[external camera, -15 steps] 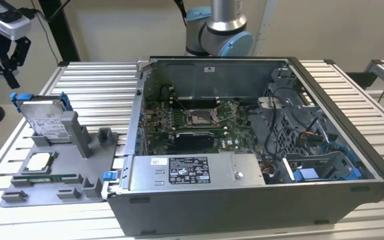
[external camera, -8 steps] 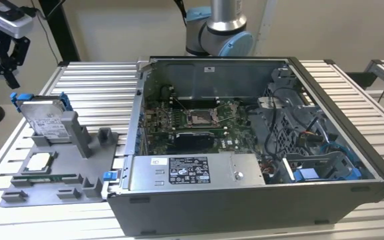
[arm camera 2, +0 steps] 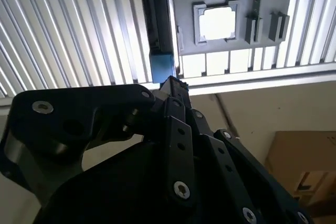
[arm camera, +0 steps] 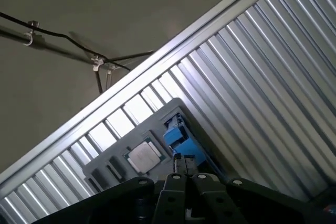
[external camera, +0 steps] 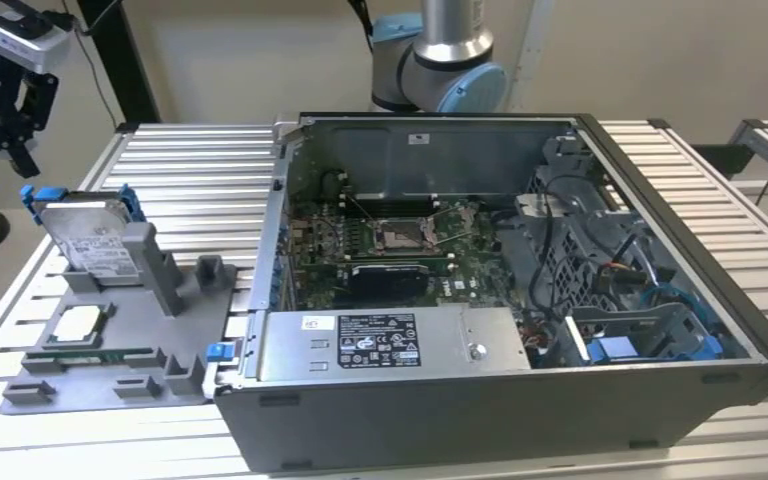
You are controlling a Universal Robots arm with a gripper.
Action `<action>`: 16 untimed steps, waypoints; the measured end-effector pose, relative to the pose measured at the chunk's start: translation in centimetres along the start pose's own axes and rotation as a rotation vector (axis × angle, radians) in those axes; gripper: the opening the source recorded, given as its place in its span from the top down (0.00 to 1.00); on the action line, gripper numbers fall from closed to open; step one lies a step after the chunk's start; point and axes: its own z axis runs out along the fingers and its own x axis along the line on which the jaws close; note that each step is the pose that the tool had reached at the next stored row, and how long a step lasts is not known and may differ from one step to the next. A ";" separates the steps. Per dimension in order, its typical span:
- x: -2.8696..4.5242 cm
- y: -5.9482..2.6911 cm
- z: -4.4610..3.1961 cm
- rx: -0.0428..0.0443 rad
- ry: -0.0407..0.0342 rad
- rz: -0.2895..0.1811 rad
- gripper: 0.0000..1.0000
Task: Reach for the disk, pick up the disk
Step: 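Pick up the disk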
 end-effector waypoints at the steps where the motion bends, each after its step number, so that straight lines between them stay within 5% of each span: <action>1: 0.00 0.00 0.00 0.0000 0.0004 -0.011 1.00; 16: 0.00 0.00 0.00 -0.0003 0.0015 -0.034 1.00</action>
